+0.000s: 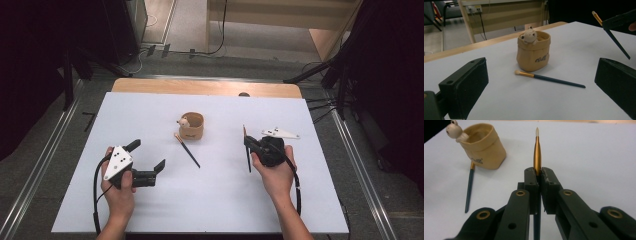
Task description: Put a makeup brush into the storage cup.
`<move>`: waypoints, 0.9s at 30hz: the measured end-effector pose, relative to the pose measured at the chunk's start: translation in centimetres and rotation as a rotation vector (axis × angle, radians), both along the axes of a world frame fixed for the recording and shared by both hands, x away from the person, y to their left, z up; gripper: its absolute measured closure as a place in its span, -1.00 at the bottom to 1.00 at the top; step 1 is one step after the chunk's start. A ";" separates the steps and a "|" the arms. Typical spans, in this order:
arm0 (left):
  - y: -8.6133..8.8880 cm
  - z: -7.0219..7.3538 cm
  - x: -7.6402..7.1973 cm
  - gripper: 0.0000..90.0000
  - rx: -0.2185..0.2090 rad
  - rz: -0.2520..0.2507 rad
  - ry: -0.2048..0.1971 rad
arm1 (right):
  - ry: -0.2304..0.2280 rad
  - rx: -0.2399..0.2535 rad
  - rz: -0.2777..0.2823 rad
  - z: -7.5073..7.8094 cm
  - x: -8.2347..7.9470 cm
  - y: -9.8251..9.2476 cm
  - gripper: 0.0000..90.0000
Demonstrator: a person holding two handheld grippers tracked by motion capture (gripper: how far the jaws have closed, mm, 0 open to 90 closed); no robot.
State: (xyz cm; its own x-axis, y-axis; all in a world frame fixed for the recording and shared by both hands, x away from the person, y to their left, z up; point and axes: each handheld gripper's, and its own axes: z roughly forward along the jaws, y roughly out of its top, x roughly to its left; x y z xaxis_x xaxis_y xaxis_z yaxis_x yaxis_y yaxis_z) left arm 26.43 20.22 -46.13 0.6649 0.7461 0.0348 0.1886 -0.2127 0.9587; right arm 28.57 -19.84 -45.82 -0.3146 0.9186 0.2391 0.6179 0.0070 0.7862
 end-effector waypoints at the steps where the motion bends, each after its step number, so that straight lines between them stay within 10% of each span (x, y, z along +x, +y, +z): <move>1: -0.4 0.0 0.2 -1.00 0.001 -0.004 0.000 | -0.018 -0.001 -0.002 0.0 -0.1 -0.1 0.90; 12: -3.9 0.0 2.2 -1.00 0.013 -0.049 -0.013 | -0.208 0.029 -0.014 -0.6 -1.8 -0.2 0.90; 27: -5.8 0.2 2.0 -1.00 -0.057 -0.184 0.013 | -0.309 0.102 0.023 0.2 -3.3 0.7 0.90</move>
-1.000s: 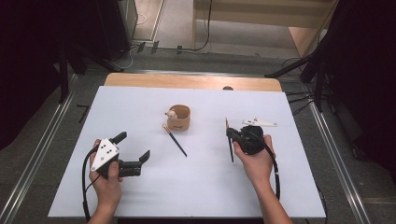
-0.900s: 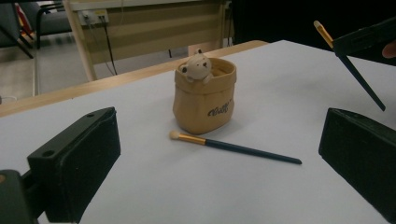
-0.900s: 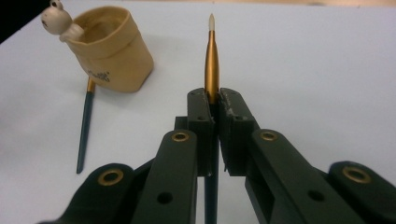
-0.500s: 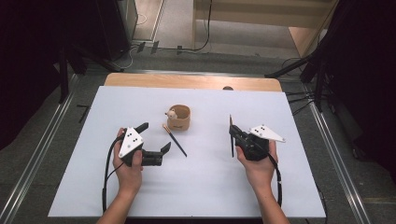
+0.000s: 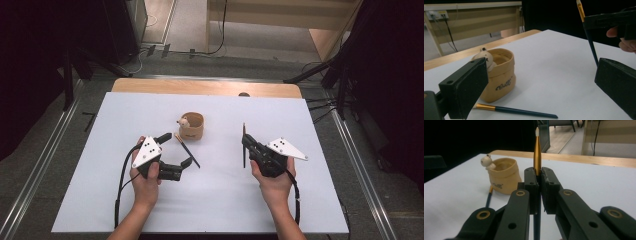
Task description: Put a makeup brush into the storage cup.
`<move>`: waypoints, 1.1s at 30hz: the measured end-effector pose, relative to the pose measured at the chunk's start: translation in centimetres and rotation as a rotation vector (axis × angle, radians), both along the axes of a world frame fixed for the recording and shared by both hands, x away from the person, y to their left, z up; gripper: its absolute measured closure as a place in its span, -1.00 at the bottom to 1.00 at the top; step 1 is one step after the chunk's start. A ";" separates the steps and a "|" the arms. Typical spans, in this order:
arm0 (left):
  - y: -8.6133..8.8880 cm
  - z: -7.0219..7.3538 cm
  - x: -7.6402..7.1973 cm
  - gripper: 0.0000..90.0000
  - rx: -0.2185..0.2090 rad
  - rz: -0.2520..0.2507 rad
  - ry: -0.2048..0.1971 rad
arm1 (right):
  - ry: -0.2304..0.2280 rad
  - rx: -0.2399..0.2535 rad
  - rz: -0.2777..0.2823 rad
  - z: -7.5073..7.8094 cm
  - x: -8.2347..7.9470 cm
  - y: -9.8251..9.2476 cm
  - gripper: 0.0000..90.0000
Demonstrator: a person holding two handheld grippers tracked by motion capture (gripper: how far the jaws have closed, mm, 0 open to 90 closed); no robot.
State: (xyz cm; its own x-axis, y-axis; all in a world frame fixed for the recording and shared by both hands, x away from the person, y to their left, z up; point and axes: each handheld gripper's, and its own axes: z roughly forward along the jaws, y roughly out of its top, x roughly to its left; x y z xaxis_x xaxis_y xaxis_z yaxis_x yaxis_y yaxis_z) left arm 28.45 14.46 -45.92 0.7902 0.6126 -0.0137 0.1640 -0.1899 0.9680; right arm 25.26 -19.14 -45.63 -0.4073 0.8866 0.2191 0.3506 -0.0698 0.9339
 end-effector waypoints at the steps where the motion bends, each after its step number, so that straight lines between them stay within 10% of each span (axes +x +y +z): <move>1: -0.1 0.0 -0.1 -1.00 -0.007 -0.013 0.003 | 0.000 0.000 0.000 0.0 0.0 0.0 0.90; 14: -2.9 -0.1 -1.0 -1.00 -0.033 -0.213 0.040 | -0.049 0.037 0.069 0.8 -0.9 1.8 0.90; 33: -5.7 -0.5 -1.7 -0.81 -0.031 -0.270 0.115 | -0.074 0.097 0.156 1.2 -2.1 4.1 0.90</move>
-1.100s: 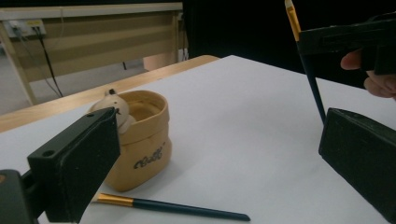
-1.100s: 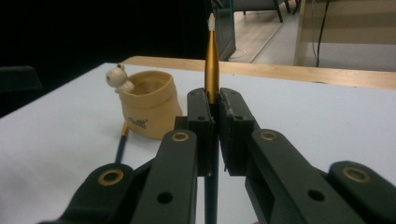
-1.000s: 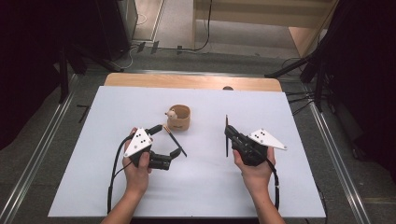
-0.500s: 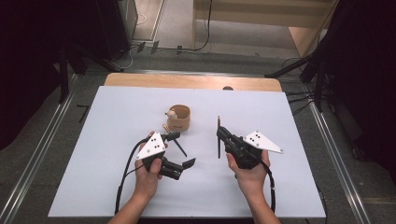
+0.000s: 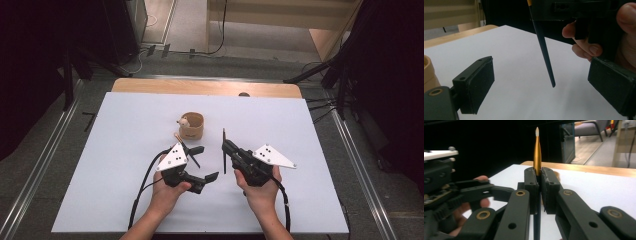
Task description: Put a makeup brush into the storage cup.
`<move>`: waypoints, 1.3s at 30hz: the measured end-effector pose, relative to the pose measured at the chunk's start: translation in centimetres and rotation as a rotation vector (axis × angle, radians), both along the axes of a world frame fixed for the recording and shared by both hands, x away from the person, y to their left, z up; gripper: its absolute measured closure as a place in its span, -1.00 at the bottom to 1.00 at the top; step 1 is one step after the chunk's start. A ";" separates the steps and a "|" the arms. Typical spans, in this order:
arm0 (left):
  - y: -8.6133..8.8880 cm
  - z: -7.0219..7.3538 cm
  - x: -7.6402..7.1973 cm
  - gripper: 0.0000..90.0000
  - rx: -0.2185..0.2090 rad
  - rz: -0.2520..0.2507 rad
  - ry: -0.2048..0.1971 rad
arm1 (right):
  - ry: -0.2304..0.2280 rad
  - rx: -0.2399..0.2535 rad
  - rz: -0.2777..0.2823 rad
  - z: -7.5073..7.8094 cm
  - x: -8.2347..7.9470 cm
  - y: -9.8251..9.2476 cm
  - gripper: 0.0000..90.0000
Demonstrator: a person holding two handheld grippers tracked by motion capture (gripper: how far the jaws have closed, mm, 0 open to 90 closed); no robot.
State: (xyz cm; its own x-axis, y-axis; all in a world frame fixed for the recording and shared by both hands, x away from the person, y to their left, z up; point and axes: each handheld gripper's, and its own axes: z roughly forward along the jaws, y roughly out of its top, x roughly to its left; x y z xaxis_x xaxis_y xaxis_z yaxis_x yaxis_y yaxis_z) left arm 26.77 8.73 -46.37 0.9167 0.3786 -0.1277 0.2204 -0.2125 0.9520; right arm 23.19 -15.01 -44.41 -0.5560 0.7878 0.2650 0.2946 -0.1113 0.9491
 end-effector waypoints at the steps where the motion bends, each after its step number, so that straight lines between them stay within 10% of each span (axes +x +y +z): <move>1: -0.1 0.0 0.0 -0.76 0.002 0.001 0.004 | 0.001 0.002 0.009 0.0 -0.1 0.3 0.90; 39: -1.0 0.2 -0.5 0.77 0.026 0.064 0.046 | -0.026 -0.012 0.052 -0.5 -1.4 3.0 0.90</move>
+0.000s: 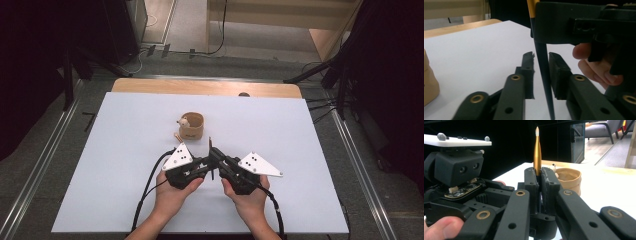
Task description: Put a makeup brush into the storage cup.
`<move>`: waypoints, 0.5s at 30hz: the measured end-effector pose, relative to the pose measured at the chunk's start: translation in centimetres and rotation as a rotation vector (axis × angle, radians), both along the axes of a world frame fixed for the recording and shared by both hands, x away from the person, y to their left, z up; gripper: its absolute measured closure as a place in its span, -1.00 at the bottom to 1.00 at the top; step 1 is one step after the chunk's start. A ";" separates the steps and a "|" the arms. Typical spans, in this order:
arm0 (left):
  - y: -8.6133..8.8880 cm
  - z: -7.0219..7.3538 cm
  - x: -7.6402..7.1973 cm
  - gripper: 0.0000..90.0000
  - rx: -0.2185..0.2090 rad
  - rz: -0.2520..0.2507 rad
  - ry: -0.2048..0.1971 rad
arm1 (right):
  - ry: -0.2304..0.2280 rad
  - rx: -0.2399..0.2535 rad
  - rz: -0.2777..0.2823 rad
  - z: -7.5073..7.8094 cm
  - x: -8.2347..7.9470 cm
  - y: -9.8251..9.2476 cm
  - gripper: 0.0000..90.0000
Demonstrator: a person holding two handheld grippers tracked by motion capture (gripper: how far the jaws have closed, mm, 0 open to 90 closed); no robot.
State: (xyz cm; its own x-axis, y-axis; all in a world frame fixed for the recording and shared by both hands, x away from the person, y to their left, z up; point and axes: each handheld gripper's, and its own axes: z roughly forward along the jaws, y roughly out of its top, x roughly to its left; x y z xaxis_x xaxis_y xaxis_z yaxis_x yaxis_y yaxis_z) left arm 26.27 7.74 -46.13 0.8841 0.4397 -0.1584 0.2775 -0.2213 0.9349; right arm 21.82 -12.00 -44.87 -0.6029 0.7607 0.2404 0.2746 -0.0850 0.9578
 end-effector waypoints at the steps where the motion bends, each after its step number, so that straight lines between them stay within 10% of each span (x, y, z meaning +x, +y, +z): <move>1: 0.0 0.0 0.0 0.79 0.002 0.001 0.003 | 0.005 0.002 -0.001 -0.1 0.0 0.0 0.90; 8: 0.3 0.0 0.2 0.88 0.005 0.028 0.028 | 0.003 -0.010 -0.002 0.0 0.1 0.1 0.87; 15: 1.2 -0.1 0.8 0.88 -0.002 0.066 0.039 | -0.061 -0.048 -0.066 0.4 0.3 -0.1 0.14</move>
State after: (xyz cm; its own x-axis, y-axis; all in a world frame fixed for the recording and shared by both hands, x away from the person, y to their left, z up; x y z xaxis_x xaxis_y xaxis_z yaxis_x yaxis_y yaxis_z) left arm 27.06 8.89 -46.22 0.8463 0.4966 -0.1927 0.3275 -0.1997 0.9235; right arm 22.08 -12.15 -44.47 -0.5636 0.8089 0.1674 0.2111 -0.0549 0.9759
